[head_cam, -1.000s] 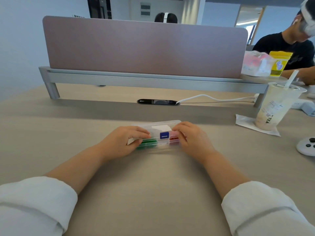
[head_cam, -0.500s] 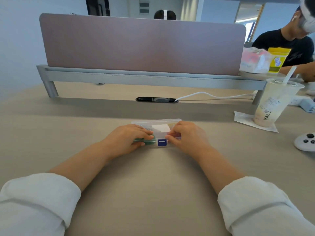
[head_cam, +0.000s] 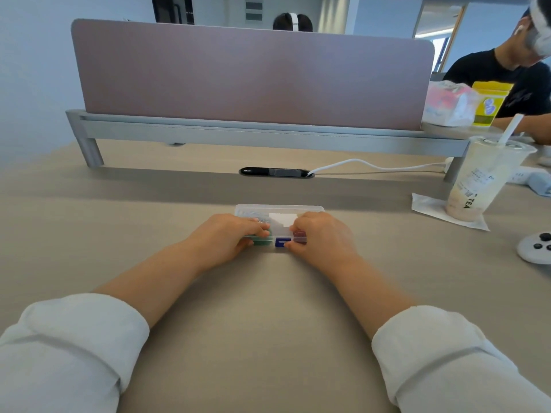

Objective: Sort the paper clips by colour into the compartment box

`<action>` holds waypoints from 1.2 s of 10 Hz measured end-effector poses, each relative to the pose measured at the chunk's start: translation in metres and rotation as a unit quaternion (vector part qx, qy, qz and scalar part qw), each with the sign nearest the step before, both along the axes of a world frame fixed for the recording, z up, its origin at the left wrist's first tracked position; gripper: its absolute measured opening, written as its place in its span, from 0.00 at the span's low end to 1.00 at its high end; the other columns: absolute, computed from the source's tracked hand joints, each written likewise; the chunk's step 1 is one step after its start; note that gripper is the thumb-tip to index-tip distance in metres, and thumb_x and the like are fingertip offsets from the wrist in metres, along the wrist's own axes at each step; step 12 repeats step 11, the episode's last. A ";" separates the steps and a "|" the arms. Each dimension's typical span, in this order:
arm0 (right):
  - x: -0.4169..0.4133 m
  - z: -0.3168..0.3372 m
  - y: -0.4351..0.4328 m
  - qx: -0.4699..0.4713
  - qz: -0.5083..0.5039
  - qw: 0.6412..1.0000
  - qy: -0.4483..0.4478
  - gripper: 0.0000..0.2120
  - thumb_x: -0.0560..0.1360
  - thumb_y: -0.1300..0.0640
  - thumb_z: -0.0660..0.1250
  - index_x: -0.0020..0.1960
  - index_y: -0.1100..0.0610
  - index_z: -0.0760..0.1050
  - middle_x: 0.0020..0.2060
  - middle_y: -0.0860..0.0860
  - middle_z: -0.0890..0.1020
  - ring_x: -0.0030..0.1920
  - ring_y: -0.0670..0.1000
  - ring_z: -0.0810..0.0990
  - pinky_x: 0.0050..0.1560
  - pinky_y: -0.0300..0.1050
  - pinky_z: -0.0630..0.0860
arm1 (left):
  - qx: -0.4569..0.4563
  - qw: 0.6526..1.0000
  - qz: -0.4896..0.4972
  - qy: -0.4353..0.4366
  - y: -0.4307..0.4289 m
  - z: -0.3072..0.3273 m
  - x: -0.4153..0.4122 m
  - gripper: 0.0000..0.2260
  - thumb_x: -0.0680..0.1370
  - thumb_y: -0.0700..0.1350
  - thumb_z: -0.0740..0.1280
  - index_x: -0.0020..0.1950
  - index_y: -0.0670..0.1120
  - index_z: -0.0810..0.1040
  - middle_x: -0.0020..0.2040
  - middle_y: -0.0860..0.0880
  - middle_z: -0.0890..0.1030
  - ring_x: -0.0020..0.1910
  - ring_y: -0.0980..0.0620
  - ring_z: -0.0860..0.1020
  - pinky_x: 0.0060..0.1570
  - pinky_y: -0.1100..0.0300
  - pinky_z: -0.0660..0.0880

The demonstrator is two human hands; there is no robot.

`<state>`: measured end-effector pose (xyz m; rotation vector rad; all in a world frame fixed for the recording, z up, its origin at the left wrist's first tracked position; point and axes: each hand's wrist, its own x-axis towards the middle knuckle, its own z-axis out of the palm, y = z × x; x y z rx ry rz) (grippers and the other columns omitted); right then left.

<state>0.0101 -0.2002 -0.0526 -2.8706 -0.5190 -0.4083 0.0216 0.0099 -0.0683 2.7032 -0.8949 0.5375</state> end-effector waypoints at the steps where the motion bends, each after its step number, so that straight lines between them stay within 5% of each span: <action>1: -0.002 -0.001 -0.001 0.003 0.005 1.000 0.002 0.15 0.74 0.47 0.64 0.58 0.52 0.75 0.57 0.48 0.76 0.60 0.50 0.72 0.53 0.44 0.72 | 0.000 0.999 -0.014 -0.045 -0.004 -0.001 -0.006 0.13 0.68 0.36 0.70 0.50 0.45 0.83 0.52 0.47 0.84 0.48 0.46 0.83 0.47 0.55 0.78; 2: -0.003 0.002 -0.010 -0.012 -0.022 1.000 -0.004 0.18 0.73 0.46 0.65 0.58 0.54 0.73 0.57 0.50 0.73 0.60 0.52 0.69 0.55 0.45 0.71 | 0.032 0.995 0.022 -0.093 -0.005 -0.003 -0.014 0.15 0.64 0.34 0.75 0.47 0.47 0.83 0.45 0.46 0.82 0.41 0.45 0.82 0.31 0.55 0.78; 5: 0.023 -0.007 -0.008 -0.027 -0.059 0.997 0.041 0.17 0.77 0.56 0.58 0.65 0.56 0.68 0.63 0.52 0.70 0.64 0.54 0.67 0.61 0.49 0.71 | 0.043 0.985 0.167 0.027 -0.021 0.006 0.016 0.16 0.78 0.37 0.56 0.63 0.45 0.74 0.64 0.48 0.74 0.61 0.45 0.72 0.57 0.53 0.72; 7: 0.070 -0.012 -0.011 -0.031 -0.042 0.992 0.111 0.26 0.81 0.54 0.50 0.76 0.58 0.48 0.77 0.51 0.50 0.76 0.49 0.48 0.75 0.46 0.48 | 0.099 0.970 0.164 0.150 -0.025 0.003 0.066 0.23 0.82 0.48 0.49 0.76 0.43 0.50 0.77 0.47 0.50 0.76 0.50 0.49 0.74 0.54 0.50; 12: 0.108 -0.016 -0.008 -0.037 -0.043 0.992 0.109 0.29 0.80 0.49 0.50 0.76 0.57 0.44 0.77 0.52 0.48 0.76 0.50 0.45 0.75 0.51 0.44 | 0.103 0.963 0.157 0.193 -0.024 0.006 0.094 0.29 0.81 0.52 0.49 0.76 0.43 0.40 0.77 0.47 0.40 0.76 0.51 0.40 0.73 0.52 0.47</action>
